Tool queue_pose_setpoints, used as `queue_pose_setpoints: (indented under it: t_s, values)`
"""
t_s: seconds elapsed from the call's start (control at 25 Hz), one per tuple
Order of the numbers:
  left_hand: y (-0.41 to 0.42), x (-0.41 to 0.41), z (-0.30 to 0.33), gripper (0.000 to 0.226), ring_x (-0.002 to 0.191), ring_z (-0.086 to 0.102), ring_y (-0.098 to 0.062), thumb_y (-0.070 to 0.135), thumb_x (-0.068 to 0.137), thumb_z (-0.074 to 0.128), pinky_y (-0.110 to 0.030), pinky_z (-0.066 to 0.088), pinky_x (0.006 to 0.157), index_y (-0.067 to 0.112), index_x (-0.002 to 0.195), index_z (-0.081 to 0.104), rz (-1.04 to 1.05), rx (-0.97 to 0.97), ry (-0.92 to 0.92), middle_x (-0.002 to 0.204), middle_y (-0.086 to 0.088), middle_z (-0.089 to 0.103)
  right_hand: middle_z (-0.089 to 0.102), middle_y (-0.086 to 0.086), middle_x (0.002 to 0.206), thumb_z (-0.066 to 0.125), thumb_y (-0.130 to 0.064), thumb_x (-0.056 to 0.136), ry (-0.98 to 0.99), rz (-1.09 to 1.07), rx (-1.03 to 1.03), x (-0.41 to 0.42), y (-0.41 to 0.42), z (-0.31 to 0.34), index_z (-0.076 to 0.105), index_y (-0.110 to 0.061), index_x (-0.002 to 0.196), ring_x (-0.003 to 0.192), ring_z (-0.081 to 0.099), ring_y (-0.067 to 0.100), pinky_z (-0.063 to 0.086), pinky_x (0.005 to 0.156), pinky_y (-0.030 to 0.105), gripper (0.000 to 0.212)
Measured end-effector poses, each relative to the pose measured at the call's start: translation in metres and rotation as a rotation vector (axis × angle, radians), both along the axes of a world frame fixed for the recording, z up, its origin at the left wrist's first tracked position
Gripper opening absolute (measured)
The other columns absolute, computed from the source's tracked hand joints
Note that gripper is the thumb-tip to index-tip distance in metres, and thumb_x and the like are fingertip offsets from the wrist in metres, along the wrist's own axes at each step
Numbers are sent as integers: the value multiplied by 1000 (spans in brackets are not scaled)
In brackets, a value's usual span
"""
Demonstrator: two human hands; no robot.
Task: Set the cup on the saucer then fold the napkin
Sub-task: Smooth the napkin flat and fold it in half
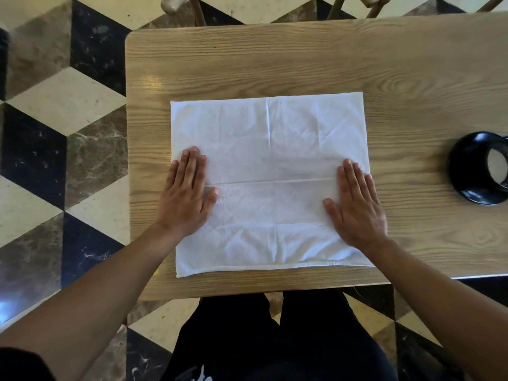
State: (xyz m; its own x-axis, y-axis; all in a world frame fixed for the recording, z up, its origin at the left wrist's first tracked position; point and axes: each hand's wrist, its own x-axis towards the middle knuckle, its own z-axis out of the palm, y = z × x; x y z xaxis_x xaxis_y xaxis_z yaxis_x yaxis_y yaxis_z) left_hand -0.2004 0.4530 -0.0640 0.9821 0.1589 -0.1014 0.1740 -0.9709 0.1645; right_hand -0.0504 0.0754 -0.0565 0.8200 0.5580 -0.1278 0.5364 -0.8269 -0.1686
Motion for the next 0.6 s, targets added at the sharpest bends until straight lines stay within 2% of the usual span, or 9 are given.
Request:
queue_pose_setpoints:
  t_s: [0.16,0.28,0.4,0.52,0.6]
  values:
    - [-22,-4,16,73,160,1,-33,45,107,30,-52,9,129,1,162,10,126,-104,-93,171,-20,4,7,10,172,28,-49,105,30,-66,55,-9,18,8,13,-7,162,159,2,24,5,128,48,72]
    - [-93,-3,24,73,159,6,-38,38,104,42,-56,11,128,-4,160,17,-14,-173,-140,170,-24,8,9,11,172,29,-42,107,43,-35,137,-24,48,15,16,-7,162,159,2,26,4,128,49,67]
    - [-160,6,26,68,158,14,-37,28,102,51,-56,18,127,-4,157,27,-80,-210,-126,168,-22,19,16,14,170,35,-32,106,49,9,174,-48,77,18,24,-4,160,158,10,30,10,128,51,61]
    - [-174,1,19,62,156,21,-37,19,99,48,-57,22,125,-5,155,33,50,-185,-99,166,-21,26,28,19,164,39,-25,105,-4,33,178,-70,92,15,37,1,154,154,23,37,22,124,55,56]
    - [-173,-11,12,58,155,23,-37,21,102,45,-59,24,124,-6,153,36,87,-163,-109,164,-22,29,31,20,163,40,-26,103,6,20,180,-78,94,10,38,2,153,153,26,38,23,124,56,58]
